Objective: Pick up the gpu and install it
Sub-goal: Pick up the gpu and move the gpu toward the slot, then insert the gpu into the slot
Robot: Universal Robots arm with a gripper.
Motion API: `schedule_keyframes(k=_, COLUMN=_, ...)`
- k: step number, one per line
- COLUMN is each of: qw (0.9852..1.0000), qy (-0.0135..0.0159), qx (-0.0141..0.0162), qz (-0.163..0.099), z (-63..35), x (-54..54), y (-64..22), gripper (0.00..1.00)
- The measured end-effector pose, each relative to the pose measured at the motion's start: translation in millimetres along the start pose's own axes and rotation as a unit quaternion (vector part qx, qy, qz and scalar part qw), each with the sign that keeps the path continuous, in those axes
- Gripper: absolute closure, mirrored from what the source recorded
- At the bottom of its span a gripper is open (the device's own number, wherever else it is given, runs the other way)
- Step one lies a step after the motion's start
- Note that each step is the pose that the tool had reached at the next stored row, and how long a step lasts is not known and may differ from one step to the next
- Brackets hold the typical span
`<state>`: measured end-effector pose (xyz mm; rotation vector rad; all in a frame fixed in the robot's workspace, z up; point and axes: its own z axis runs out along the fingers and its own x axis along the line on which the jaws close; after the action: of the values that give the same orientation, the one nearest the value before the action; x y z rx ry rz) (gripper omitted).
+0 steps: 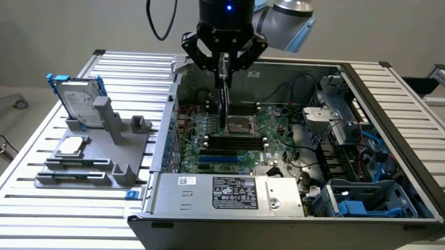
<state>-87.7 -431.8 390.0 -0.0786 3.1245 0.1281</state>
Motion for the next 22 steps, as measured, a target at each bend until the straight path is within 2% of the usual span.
schedule_keyframes(k=7, qw=1.0, qy=0.0001, qx=0.0, qz=0.0, z=11.3, x=-16.7, y=-4.0, gripper=0.73)
schedule_keyframes(k=22, qw=1.0, qy=0.0004, qx=-0.0001, qz=0.001, z=11.5, x=-16.8, y=-4.2, gripper=0.73)
